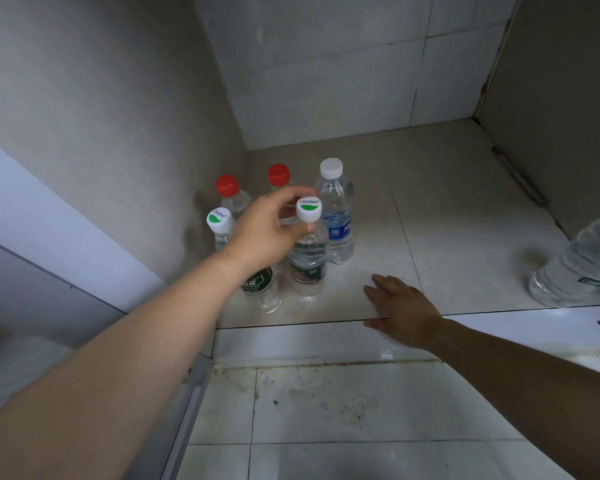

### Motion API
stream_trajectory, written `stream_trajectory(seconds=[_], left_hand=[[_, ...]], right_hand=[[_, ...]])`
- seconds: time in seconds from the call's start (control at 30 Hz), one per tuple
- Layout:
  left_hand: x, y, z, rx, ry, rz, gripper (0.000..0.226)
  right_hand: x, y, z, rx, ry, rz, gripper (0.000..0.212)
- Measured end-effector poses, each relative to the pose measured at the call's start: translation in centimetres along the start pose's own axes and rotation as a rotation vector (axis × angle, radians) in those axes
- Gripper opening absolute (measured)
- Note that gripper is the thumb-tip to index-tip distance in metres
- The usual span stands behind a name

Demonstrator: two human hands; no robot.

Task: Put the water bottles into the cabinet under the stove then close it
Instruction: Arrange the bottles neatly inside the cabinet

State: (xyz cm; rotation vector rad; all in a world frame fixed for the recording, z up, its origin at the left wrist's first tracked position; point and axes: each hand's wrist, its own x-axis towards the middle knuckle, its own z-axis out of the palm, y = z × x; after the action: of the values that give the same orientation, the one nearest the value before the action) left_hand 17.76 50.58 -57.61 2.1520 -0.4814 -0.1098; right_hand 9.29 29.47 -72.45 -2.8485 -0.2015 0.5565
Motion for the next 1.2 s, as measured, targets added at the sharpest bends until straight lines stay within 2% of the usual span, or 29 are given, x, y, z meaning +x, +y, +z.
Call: stream_trajectory(seconds=[0.07,0.17,0.3,0.37,0.47,0.53,0.67,0.77,1.0,1.1,1.2], left_hand=[[0.4,-0.4,-0.6,0.003,-0.011,-0.026,0.047],[0.2,-0.6,-0.5,0.052,0.095,-0.085,0.044],[-0.4,-0.2,0.8,0.215,0.272,0.003,0.038],[-0.1,-0.1,0.7,0.183,0.253,0.003,0.041],[0.5,-0.4,-0.6,0.019,0.103,-0.05,0.056],[0.5,-0.5,-1.2,-0.01,0.055,-0.069,0.057],[-0.3,0.0,-0.2,0.136,0.188,-0.068,0.04],[-0.6,-0.2,0.4,0.124,0.285,-0.054,0.037],[-0.2,-0.1,-1.0,-0.114,0.131,-0.047,0.041],[-0.1,-0.4,-0.7,-0.118,0.113,-0.028,0.038],[-0.1,-1.1,0.4,-0.015,0.161,0.01,0.039]], right_hand=[[-0.2,0.3,-0.1,0.007,-0.001,0.0,0.07],[-0.5,1.0,-0.3,0.009,-0.004,0.012,0.071],[-0.5,1.3,-0.3,-0.001,-0.015,0.016,0.071],[-0.3,1.2,-0.4,0.002,-0.015,0.013,0.072],[-0.1,0.7,-0.5,0.026,-0.006,0.002,0.071],[0.1,0.3,-0.5,0.03,-0.002,-0.006,0.071],[0.3,0.1,-0.1,0.041,-0.004,0.016,0.071],[0.4,-0.1,0.3,0.038,0.002,0.034,0.072],[0.4,0.2,0.5,0.042,0.005,0.032,0.072],[0.4,0.2,0.6,0.035,0.014,0.037,0.072],[0.4,0.1,0.5,0.025,0.017,0.033,0.071]])
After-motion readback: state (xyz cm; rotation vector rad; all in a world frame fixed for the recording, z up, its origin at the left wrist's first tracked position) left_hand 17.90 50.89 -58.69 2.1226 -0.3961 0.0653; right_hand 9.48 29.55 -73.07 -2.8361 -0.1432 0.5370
